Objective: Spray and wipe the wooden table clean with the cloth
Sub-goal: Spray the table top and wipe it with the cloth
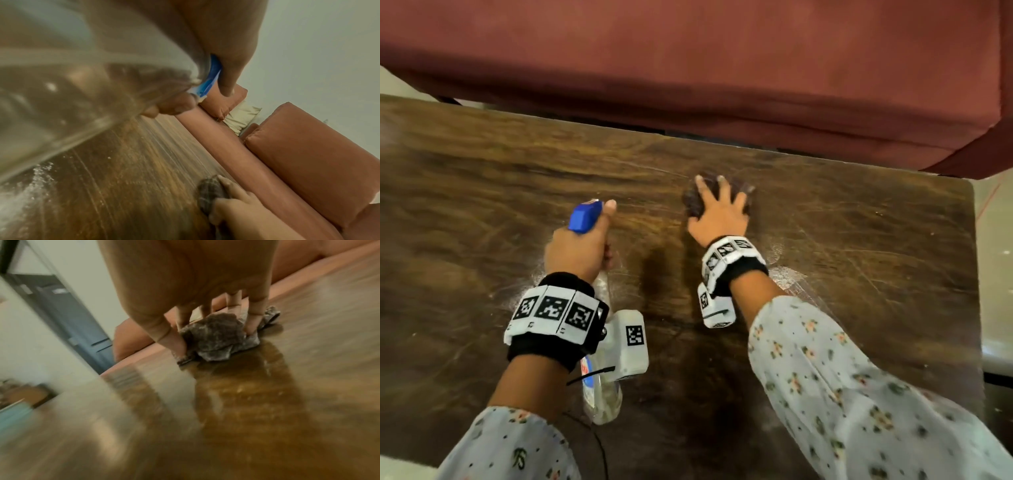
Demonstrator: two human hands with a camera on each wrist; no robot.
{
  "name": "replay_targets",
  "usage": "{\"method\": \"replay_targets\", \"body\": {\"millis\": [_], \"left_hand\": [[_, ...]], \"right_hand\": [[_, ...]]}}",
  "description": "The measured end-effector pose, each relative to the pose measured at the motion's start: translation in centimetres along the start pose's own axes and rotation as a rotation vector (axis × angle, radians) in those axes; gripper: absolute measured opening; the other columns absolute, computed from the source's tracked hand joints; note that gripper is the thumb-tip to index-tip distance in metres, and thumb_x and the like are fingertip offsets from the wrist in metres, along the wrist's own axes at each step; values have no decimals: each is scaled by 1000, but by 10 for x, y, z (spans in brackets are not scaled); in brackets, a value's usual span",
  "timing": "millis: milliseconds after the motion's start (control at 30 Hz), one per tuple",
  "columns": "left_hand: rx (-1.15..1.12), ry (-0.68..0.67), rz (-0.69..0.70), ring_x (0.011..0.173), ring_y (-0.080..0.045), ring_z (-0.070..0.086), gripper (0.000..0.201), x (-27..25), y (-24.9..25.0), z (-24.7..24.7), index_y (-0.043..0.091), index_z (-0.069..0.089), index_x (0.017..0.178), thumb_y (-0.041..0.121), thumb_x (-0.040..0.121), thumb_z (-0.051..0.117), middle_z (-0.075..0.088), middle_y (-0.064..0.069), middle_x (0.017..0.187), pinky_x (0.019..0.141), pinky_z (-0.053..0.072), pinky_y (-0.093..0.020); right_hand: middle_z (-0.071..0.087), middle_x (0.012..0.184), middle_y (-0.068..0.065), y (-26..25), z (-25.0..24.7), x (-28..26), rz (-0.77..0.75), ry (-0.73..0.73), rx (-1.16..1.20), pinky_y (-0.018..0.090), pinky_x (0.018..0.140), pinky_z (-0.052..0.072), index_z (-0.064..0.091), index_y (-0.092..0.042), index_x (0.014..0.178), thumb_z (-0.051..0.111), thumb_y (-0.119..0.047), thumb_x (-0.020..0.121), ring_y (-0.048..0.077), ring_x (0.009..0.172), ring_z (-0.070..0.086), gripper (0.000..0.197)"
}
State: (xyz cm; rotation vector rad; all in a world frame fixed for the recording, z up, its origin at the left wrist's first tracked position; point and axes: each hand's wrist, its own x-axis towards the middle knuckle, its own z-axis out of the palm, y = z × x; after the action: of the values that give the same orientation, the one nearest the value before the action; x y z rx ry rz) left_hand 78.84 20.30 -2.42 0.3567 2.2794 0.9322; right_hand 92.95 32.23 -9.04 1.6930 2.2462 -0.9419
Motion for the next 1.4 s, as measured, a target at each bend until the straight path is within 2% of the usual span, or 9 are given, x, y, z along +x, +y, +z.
{"method": "replay_targets", "body": {"millis": [100, 300, 467, 700, 900, 1000, 1133, 1267, 1400], "left_hand": [[-7, 20, -14, 52, -24, 57, 50, 2, -3, -6, 18, 58, 60, 66, 70, 64, 55, 9, 35, 87, 55, -51], [-12, 9, -19, 52, -25, 59, 57, -3, 10, -5, 16, 59, 58, 73, 64, 60, 57, 5, 36, 86, 56, -52], [-14, -10, 11, 52, -23, 57, 51, -13, 26, 14, 16, 56, 60, 65, 77, 59, 55, 9, 34, 88, 54, -50], [17, -58, 48, 49, -22, 57, 52, -33, 38, 52, 15, 57, 61, 64, 77, 59, 58, 0, 45, 86, 56, -48], [13, -123, 76, 55, -27, 60, 58, -52, 43, 80, 18, 56, 58, 76, 62, 56, 59, -4, 50, 87, 54, -52], [2, -139, 71, 50, -25, 58, 54, -61, 45, 88, 19, 58, 63, 74, 66, 58, 58, 2, 45, 86, 55, -50], [34, -129, 77, 47, -18, 58, 52, -69, 43, 88, 16, 57, 65, 67, 76, 57, 59, -2, 55, 84, 55, -39], [-3, -132, 96, 45, -15, 55, 48, -67, 40, 82, 18, 56, 71, 65, 76, 58, 57, 0, 53, 77, 55, -38], [13, -125, 115, 46, -16, 57, 46, -66, 34, 76, 22, 56, 69, 68, 74, 59, 57, 7, 39, 76, 56, -40]], "right_hand": [[4, 158, -7, -17, 31, -33, -193, -68, -93, 57, 109, 20, 18, -41, 144, 53, -41, 84, 38, 142, 1, 69], [59, 130, -6, 29, 106, -171, -459, -45, -389, 62, 104, 26, 59, -36, 102, 76, -31, 58, 42, 129, 33, 48], [65, 118, -12, 69, 89, -172, -697, -81, -524, 55, 107, 31, 66, -38, 99, 68, -30, 63, 32, 127, 48, 36], [66, 112, 6, 200, -16, -103, -219, 288, -182, 58, 97, 40, 55, -23, 91, 58, 5, 56, 33, 123, 51, 45], [47, 123, 28, 326, -77, -108, 143, 314, -87, 57, 95, 44, 50, -14, 132, 68, 7, 59, 49, 115, 46, 78], [50, 114, 35, 333, -52, -147, 173, 373, -15, 60, 89, 46, 58, -7, 118, 64, -5, 62, 55, 101, 51, 57], [47, 124, 34, 329, -10, -214, 313, 331, 0, 64, 99, 34, 65, 1, 98, 70, -13, 64, 53, 114, 43, 37], [16, 152, 23, 310, -7, -212, 456, 459, 319, 57, 114, 13, 37, -9, 138, 51, -30, 68, 43, 139, 13, 75], [-10, 158, 2, 253, 1, -160, 657, 276, 202, 64, 111, 3, 12, -38, 147, 40, -56, 89, 37, 143, -13, 67]]}}
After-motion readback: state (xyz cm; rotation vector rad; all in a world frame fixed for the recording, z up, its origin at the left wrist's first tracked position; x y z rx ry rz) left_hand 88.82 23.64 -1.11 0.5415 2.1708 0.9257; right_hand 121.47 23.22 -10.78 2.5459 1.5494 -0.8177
